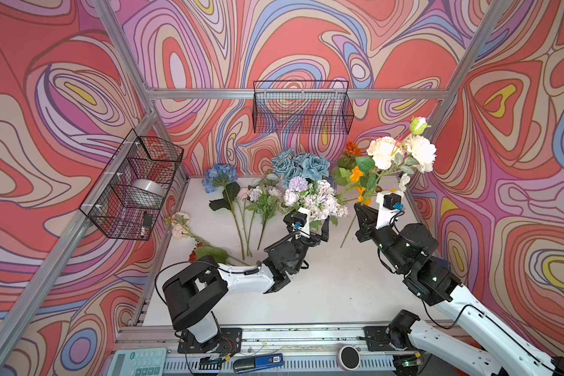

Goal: Arrange the flowers into the vase

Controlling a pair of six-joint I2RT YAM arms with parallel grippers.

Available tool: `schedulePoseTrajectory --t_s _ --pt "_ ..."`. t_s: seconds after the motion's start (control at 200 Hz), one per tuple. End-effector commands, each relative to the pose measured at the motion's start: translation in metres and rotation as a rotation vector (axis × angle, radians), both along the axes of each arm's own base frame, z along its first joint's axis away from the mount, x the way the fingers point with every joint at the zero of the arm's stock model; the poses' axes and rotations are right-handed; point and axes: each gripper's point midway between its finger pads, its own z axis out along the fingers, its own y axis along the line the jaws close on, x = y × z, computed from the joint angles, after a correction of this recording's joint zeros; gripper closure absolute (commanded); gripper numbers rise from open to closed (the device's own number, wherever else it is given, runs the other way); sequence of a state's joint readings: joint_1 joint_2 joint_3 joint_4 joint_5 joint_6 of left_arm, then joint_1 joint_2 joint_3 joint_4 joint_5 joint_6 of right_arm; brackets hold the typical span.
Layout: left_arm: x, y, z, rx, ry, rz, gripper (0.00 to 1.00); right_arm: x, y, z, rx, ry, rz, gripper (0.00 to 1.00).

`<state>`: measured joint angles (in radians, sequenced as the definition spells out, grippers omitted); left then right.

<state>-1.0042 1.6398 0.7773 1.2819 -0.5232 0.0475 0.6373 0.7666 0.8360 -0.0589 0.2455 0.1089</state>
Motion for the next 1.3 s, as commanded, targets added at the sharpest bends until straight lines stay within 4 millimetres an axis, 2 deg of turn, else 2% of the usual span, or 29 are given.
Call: schedulePoseTrajectory --t_s 0.0,0.185,0.351,0.591,0.776,0.901,1.002,1.147,1.292 --pt "0.015 0.019 0.014 -0.034 -0.046 0.097 0.00 -0.004 0.003 0.017 0.029 -0.072 0.027 1.00" --pt "0.020 0.046 0.017 -0.074 -0.031 0.149 0.01 -0.008 0.011 0.028 0.061 -0.123 0.078 1.00" --pt "0.021 0.068 0.013 -0.132 -0.004 0.167 0.01 -0.016 0.022 0.048 0.088 -0.237 0.151 1.00" --pt "0.019 0.074 0.009 -0.151 0.009 0.159 0.02 -0.025 0.020 0.082 0.074 -0.344 0.159 1.00" --pt "0.024 0.082 0.003 -0.162 0.025 0.182 0.01 -0.030 0.013 0.096 0.073 -0.450 0.121 1.00" --pt "0.026 0.085 0.002 -0.174 0.030 0.185 0.02 -0.026 0.018 0.097 0.085 -0.510 0.123 1.00" --pt "0.026 0.086 0.002 -0.167 0.029 0.187 0.02 -0.022 0.025 0.095 0.102 -0.505 0.144 1.00" --pt "0.025 0.098 0.001 -0.192 0.035 0.191 0.03 -0.022 0.030 0.090 0.125 -0.454 0.184 1.00" --pt "0.017 0.091 0.004 -0.192 0.039 0.110 0.06 -0.027 0.033 0.079 0.140 -0.406 0.227 1.00"
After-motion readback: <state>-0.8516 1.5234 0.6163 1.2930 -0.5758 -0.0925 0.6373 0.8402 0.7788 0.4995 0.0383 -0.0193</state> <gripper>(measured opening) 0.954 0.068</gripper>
